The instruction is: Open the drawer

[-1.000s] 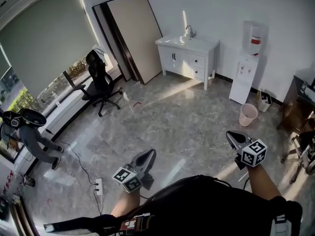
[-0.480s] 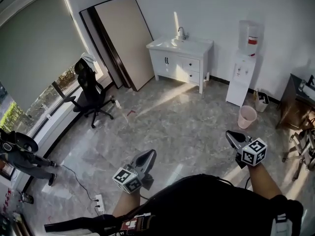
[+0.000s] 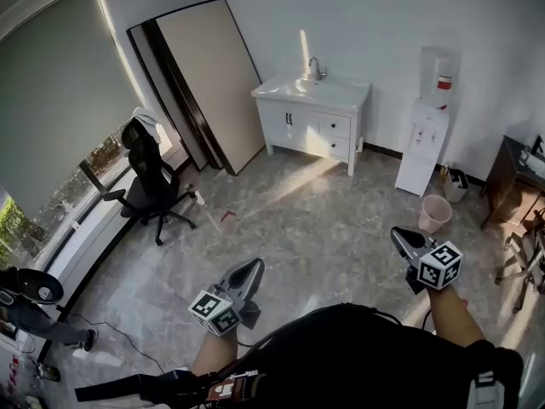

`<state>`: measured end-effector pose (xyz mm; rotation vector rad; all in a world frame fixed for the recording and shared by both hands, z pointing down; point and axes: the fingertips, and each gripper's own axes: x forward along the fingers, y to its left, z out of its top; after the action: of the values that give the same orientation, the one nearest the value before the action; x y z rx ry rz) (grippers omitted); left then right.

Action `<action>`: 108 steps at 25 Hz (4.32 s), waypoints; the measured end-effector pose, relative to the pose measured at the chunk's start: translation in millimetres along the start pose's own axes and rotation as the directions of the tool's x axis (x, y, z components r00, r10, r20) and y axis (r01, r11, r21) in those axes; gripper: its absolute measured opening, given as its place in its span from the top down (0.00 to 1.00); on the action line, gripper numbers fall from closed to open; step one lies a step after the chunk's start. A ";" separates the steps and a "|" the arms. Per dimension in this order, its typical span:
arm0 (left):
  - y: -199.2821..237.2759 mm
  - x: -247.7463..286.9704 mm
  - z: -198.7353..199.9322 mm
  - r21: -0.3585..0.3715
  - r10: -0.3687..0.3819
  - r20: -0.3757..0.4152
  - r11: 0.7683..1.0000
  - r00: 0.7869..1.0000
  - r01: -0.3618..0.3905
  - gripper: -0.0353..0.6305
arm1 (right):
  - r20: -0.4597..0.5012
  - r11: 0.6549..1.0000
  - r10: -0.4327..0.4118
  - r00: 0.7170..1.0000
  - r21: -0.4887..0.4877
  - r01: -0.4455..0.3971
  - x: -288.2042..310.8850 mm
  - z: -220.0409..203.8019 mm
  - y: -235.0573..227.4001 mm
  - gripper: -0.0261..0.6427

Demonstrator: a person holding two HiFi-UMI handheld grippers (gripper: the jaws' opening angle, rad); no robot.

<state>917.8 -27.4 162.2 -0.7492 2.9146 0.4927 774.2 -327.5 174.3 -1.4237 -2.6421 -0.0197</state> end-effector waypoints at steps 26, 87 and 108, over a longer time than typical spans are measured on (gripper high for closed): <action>147.2 159.5 20.7 0.009 0.282 0.054 0.959 0.958 -0.283 0.96 | -0.035 0.960 0.278 0.960 -0.033 -0.279 242.7 46.5 -176.5 0.96; 646.4 290.1 125.4 -0.056 0.300 0.026 0.953 0.954 -0.298 0.96 | -0.091 0.946 0.322 0.943 0.003 -0.323 787.3 108.5 -253.0 0.96; 736.4 480.3 148.6 -0.035 0.387 0.019 0.922 0.922 -0.387 0.96 | -0.059 0.903 0.430 0.901 0.021 -0.429 925.8 148.8 -420.7 0.96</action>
<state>142.7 413.2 152.1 -0.1571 3.0409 0.5735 -95.2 220.4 169.7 -1.9353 -2.2179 -0.0080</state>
